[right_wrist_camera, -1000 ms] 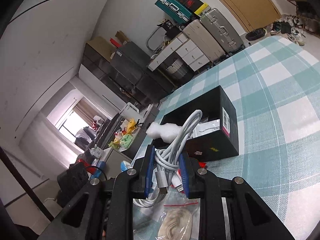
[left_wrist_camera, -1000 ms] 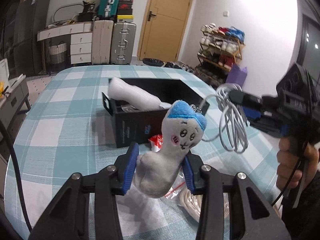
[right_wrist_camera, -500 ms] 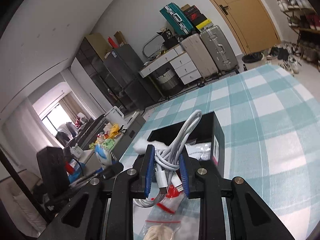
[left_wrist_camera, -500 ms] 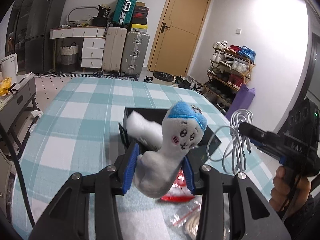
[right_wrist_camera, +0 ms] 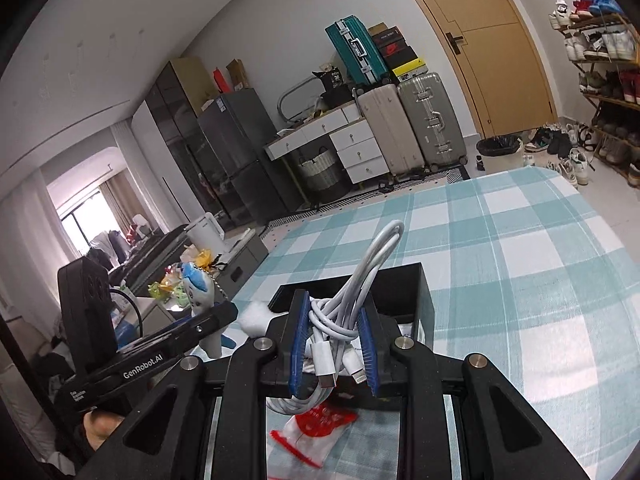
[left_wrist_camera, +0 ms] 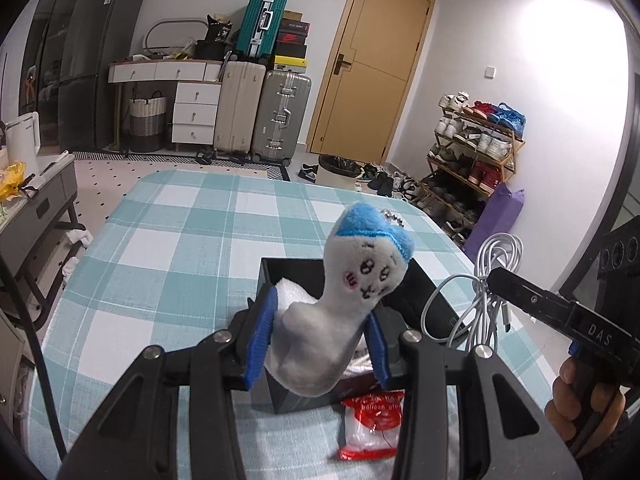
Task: Organize soft objects
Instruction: 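Carry the plush doll with the left gripper while the right carries cables over the box, then open the left gripper over the box while the right releases the cables into it, then move the right gripper to the clear bag of white rope, then grasp the clear rope bag with the right gripper and lift it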
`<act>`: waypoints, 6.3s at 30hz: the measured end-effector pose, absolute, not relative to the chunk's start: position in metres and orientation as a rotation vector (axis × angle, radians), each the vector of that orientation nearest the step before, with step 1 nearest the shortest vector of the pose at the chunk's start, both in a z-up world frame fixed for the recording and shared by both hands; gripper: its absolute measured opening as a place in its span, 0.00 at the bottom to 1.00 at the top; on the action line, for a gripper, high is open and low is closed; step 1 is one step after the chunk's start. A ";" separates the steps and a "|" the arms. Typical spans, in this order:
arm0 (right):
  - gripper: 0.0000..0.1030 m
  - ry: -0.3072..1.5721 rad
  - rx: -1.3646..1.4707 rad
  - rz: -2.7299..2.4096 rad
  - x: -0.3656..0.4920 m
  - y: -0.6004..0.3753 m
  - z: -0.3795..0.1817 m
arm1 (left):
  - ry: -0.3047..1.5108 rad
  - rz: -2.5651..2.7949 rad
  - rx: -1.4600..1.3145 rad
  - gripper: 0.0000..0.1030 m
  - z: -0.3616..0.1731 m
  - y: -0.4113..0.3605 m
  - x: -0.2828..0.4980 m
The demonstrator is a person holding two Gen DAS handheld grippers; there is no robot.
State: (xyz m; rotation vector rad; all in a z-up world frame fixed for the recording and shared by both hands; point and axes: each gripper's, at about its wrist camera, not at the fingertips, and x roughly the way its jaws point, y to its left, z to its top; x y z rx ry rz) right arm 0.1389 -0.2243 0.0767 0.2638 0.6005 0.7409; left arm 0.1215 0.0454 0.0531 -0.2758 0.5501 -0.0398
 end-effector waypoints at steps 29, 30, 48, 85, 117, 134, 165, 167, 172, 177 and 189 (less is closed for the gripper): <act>0.23 0.609 -0.014 0.629 0.185 -0.176 0.056 | 0.685 -0.072 -0.215 0.39 0.020 0.020 0.168; 0.23 0.615 -0.035 0.629 0.186 -0.172 0.053 | 0.685 -0.070 -0.207 0.40 0.020 0.019 0.168; 0.23 0.706 -0.171 0.683 0.187 -0.151 0.042 | 0.712 -0.081 -0.150 0.40 0.020 0.013 0.162; 0.99 0.635 -0.108 0.633 0.147 -0.210 0.058 | 0.654 -0.044 -0.092 1.00 0.049 0.008 0.117; 0.99 0.840 -0.231 0.808 0.018 -0.194 -0.006 | 0.654 0.073 -0.083 1.00 0.027 0.017 0.018; 0.99 0.919 -0.334 0.752 0.021 -0.158 -0.027 | 0.680 0.071 -0.122 1.00 0.017 0.023 0.026; 0.72 0.917 -0.329 0.669 0.052 -0.204 -0.028 | 0.725 0.054 -0.077 1.00 0.011 -0.001 0.042; 0.72 0.916 -0.326 0.669 0.052 -0.206 -0.028 | 0.728 0.058 -0.075 1.00 0.010 -0.002 0.044; 0.74 0.923 -0.330 0.678 0.052 -0.205 -0.029 | 0.737 0.060 -0.081 1.00 0.006 -0.005 0.049; 0.74 0.922 -0.335 0.678 0.052 -0.206 -0.029 | 0.748 0.051 -0.067 1.00 0.002 -0.012 0.054; 0.56 0.907 -0.347 0.695 0.049 -0.217 -0.028 | 0.789 0.035 -0.055 1.00 -0.006 -0.027 0.073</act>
